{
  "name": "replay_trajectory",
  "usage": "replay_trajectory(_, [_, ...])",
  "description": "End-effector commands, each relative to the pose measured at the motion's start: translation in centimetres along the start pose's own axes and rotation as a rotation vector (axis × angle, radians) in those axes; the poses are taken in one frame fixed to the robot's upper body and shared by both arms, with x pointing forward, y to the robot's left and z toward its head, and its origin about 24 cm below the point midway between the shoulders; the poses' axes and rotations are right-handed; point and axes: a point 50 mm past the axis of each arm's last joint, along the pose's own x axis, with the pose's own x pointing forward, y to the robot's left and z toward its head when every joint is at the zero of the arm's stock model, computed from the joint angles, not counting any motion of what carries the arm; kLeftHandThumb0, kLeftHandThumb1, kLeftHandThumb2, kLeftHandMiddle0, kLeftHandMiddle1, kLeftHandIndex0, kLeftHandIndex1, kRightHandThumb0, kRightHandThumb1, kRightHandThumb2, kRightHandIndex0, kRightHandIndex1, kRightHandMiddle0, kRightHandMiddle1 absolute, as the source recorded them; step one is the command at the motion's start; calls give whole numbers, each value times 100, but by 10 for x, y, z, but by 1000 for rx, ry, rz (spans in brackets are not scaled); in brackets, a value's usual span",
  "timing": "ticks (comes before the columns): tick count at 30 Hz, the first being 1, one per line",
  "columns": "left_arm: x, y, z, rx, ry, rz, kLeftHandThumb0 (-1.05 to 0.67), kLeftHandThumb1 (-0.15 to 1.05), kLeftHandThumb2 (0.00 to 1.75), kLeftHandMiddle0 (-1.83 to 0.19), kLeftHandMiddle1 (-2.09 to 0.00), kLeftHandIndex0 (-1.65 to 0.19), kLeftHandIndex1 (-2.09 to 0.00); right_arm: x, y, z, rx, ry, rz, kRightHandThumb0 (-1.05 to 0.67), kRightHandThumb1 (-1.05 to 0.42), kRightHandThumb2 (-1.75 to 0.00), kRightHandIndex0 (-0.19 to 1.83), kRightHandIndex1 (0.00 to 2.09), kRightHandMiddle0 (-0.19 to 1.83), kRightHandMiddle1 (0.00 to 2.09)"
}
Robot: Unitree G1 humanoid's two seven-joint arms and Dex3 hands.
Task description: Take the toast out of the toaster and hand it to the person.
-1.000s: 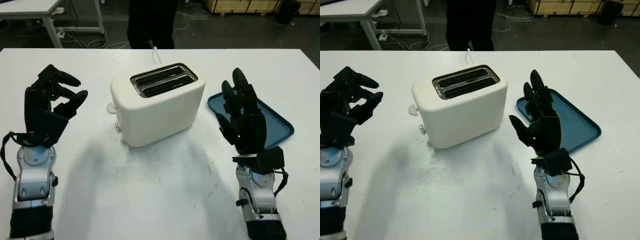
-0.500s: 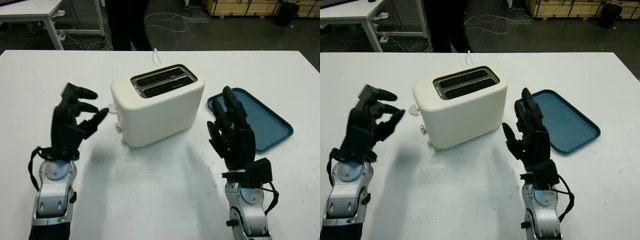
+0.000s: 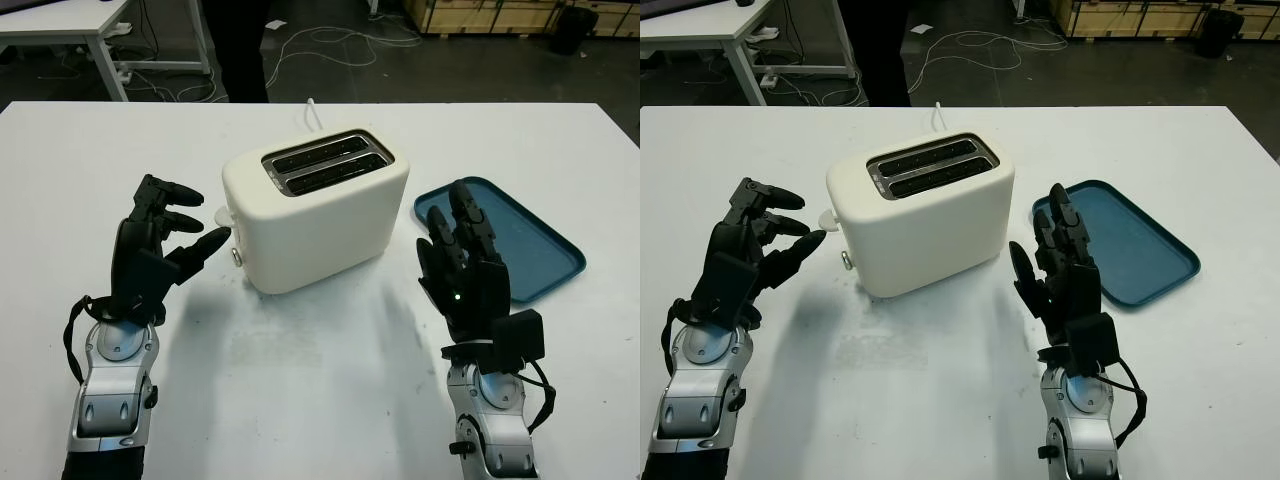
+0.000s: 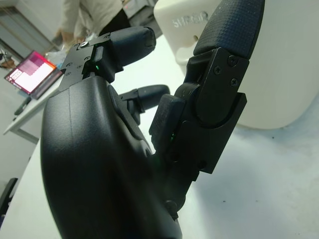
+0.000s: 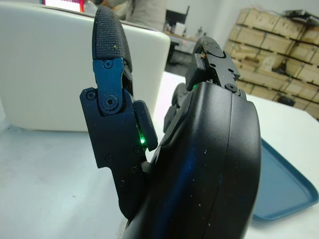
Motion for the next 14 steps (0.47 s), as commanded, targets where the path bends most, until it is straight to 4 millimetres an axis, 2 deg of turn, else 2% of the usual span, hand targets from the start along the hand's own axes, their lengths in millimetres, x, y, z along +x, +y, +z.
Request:
replay_trajectory(1, [-1, 3, 3, 16, -8, 24, -105, 83, 1, -12, -175, -7, -175, 0, 0, 4, -23, 16, -27, -58, -92, -15, 18, 15, 24, 5])
replay_trajectory(3, [-1, 5, 5, 24, -1, 44, -105, 84, 1, -17, -175, -11, -175, 0, -1, 5, -45, 20, -59, -46, -92, -10, 24, 18, 30, 6])
replay_trajectory(6, [-1, 6, 6, 26, -6, 75, -105, 85, 2, -23, -175, -16, -175, 1, -2, 4, -81, 26, -102, -39, -91, -4, 35, 23, 39, 9])
replay_trajectory(14, [1, 9, 3, 56, 2, 111, -105, 86, 1, -36, -171, -28, -171, 3, -3, 2, -109, 40, -129, -38, -89, 0, 50, 30, 57, 12])
